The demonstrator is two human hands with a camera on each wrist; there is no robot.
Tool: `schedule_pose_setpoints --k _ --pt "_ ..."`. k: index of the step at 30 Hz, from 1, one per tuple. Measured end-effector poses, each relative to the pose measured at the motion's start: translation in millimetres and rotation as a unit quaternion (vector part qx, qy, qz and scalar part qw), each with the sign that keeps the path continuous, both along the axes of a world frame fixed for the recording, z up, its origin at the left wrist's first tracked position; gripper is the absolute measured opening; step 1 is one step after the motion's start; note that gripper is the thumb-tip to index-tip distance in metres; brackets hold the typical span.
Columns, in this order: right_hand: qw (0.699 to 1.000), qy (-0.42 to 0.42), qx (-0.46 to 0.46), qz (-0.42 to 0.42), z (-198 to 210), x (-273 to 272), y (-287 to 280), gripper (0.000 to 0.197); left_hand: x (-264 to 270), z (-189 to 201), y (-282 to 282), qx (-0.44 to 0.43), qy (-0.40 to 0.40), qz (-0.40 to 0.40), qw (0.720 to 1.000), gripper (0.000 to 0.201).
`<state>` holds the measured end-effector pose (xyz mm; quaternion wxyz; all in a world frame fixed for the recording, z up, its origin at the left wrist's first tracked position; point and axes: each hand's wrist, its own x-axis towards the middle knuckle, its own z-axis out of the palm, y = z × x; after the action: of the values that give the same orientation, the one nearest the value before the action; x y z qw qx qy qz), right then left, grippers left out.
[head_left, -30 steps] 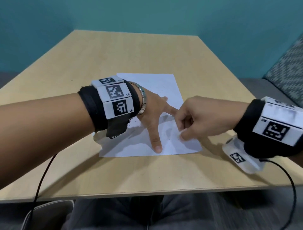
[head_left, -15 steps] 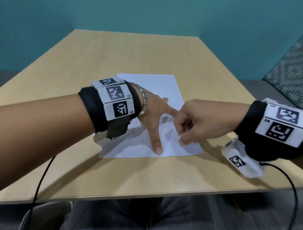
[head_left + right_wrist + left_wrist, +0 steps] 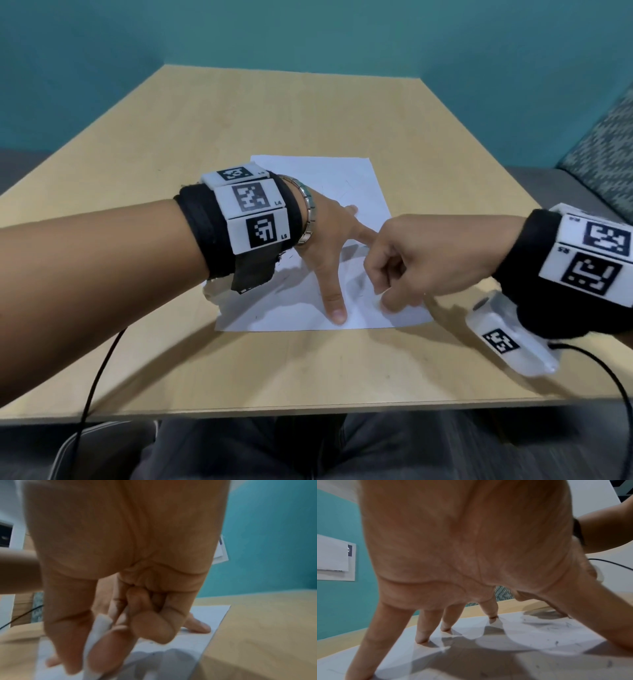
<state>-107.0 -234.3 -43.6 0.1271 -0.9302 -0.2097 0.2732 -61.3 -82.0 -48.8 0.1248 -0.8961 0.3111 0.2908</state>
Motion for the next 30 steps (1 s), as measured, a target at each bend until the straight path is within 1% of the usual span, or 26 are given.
schedule_pose_setpoints --k 1,4,6,8,11,15,19,21,23,25,27,30 --pt "1.000 0.001 -0.004 0.000 -0.1 0.4 -0.3 0.016 0.2 0.0 -0.2 0.000 0.002 0.000 1.000 0.117" --pt "0.999 -0.043 0.005 -0.026 -0.1 5.3 -5.0 0.016 0.0 -0.1 -1.3 -0.002 0.003 0.002 1.000 0.117" --pt "1.000 -0.024 0.007 -0.015 -0.7 3.1 -3.5 0.016 0.7 -0.4 1.7 -0.008 0.005 0.006 1.000 0.121" --pt "1.000 -0.006 0.007 -0.004 -1.1 -1.7 -0.8 0.015 0.4 -1.7 6.2 -0.020 0.008 0.011 1.000 0.130" --pt "0.996 -0.077 0.043 -0.032 -5.0 3.2 -1.6 0.013 -0.3 -3.7 11.5 -0.039 -0.009 0.032 0.999 0.141" --pt "0.993 -0.103 0.042 -0.030 -11.8 6.8 6.4 0.011 -5.6 -4.4 22.4 -0.049 -0.027 0.047 0.997 0.137" --pt "0.974 -0.172 0.108 -0.100 5.5 19.6 -6.8 0.014 -7.7 -5.7 37.4 -0.036 0.019 0.026 0.999 0.147" --pt "0.970 -0.176 0.117 -0.123 10.9 22.9 -14.3 0.016 -7.1 -6.2 47.1 -0.043 0.056 0.021 0.997 0.148" --pt "0.973 -0.169 0.103 -0.119 7.9 21.5 -16.9 0.017 -4.8 -7.2 57.0 -0.081 0.073 0.036 0.993 0.145" --pt "0.976 -0.162 0.092 -0.113 1.4 17.6 -15.7 0.016 -1.5 -9.3 64.7 -0.112 0.056 0.055 0.991 0.139" --pt "0.979 -0.146 0.095 -0.107 -5.0 13.3 -10.9 0.014 0.6 -13.3 69.5 -0.107 0.041 0.060 0.992 0.134" --pt "0.985 -0.121 0.092 -0.088 -13.3 8.8 2.1 0.013 2.9 -17.8 72.7 -0.100 0.051 0.069 0.991 0.133"
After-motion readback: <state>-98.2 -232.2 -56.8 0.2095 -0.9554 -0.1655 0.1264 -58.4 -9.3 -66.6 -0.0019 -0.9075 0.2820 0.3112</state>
